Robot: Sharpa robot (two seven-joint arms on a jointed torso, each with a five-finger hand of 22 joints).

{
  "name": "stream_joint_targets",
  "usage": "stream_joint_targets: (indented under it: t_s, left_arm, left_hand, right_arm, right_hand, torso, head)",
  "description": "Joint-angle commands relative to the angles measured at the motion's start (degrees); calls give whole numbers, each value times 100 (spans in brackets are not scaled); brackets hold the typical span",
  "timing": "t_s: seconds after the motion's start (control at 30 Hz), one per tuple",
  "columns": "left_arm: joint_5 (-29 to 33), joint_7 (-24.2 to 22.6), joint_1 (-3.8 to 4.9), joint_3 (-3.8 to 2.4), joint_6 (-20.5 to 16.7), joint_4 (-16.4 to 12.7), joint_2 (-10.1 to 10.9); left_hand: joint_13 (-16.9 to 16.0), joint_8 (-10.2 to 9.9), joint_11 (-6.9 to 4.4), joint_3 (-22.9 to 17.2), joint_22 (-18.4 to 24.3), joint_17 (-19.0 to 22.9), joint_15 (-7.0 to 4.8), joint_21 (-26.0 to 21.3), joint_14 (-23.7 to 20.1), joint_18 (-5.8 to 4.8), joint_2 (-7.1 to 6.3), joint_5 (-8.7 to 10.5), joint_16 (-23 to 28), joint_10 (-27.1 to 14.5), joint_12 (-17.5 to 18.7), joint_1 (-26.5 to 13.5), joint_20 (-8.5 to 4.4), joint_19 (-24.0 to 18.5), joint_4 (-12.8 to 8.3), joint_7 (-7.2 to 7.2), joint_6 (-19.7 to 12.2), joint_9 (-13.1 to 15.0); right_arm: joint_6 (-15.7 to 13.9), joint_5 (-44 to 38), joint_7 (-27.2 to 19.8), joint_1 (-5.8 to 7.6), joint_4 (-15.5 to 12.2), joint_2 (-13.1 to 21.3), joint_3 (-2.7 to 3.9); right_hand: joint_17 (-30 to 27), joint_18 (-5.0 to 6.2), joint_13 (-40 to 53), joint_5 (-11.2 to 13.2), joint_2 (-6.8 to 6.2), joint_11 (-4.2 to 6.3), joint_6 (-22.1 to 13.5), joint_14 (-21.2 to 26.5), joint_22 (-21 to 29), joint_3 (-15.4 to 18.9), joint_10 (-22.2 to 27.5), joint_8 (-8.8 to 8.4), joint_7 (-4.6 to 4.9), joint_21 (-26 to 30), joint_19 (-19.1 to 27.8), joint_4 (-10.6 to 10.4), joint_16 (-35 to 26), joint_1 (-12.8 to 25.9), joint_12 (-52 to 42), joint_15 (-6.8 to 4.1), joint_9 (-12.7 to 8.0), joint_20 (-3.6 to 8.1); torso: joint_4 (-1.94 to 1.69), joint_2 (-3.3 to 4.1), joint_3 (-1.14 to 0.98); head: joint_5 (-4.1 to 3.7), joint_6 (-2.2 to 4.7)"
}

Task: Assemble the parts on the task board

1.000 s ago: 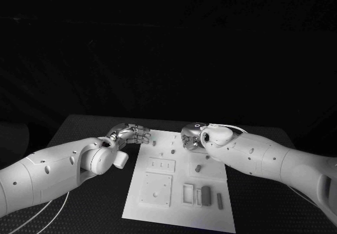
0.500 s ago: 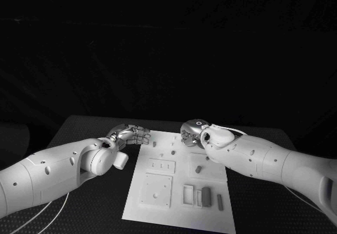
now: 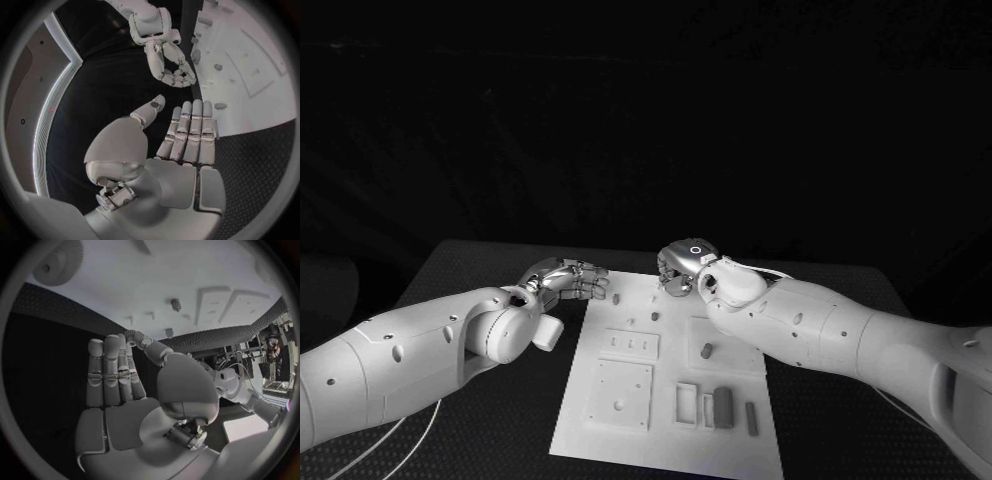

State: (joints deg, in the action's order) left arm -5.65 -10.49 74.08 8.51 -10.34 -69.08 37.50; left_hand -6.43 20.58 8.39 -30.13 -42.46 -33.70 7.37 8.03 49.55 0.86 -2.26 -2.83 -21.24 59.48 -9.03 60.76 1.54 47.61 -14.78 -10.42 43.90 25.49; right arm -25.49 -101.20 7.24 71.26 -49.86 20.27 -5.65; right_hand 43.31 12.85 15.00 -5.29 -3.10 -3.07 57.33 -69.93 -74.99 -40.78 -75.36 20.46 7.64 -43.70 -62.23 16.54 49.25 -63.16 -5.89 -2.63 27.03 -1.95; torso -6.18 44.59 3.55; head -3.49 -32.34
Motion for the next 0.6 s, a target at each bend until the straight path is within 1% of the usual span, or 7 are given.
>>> stream_joint_targets:
  t_s: [0.03,0.23,0.37,0.6]
  left_arm:
    - [-15,-46,6,-5,84,11,-37]
    - [-15,-46,5,-6,87,14,-55]
    - [-15,-49,6,-6,92,10,-60]
    - [-15,-48,7,-6,85,10,-63]
  left_hand:
    - [6,-22,-11,31,4,-6,-1,-38,57,-29,11,0,34,33,38,-25,10,45,-19,17,9,-9]
    - [7,-22,-11,30,4,-8,-1,-39,58,-29,13,0,36,33,40,-24,10,46,-19,17,8,-9]
    - [8,-24,-11,28,3,-12,-2,-43,58,-28,11,0,40,34,45,-11,9,46,-31,17,8,-9]
    - [9,-24,-11,29,3,-14,-2,-45,59,-29,9,0,43,36,47,-9,9,47,-35,18,9,-9]
  right_arm:
    - [-66,-321,36,-21,113,-87,-3]
    - [-45,-337,18,-52,243,-181,-6]
    - [-3,-343,10,-56,302,-247,-8]
    - [87,-366,6,-63,376,-329,-33]
  right_hand:
    - [3,215,9,-19,-12,-16,170,11,-136,-30,-38,17,-147,-28,-7,13,35,-67,-35,-33,246,43]
    - [2,215,12,-20,-11,-17,169,13,-135,-33,-38,15,-147,-33,-4,11,36,-70,-32,-33,247,43]
    - [2,215,13,-20,-11,-18,169,14,-135,-34,-37,14,-146,-36,-3,10,37,-70,-29,-32,247,43]
    - [0,215,17,-19,-11,-20,167,18,-134,-36,-35,10,-144,-43,3,9,37,-70,-23,-30,247,43]
  torso:
    - [-13,-1,-2]
    - [-16,-2,3]
    - [-9,2,5]
    - [-9,1,5]
  head:
    - [-13,10]
    - [-4,4]
    - [13,11]
    - [20,5]
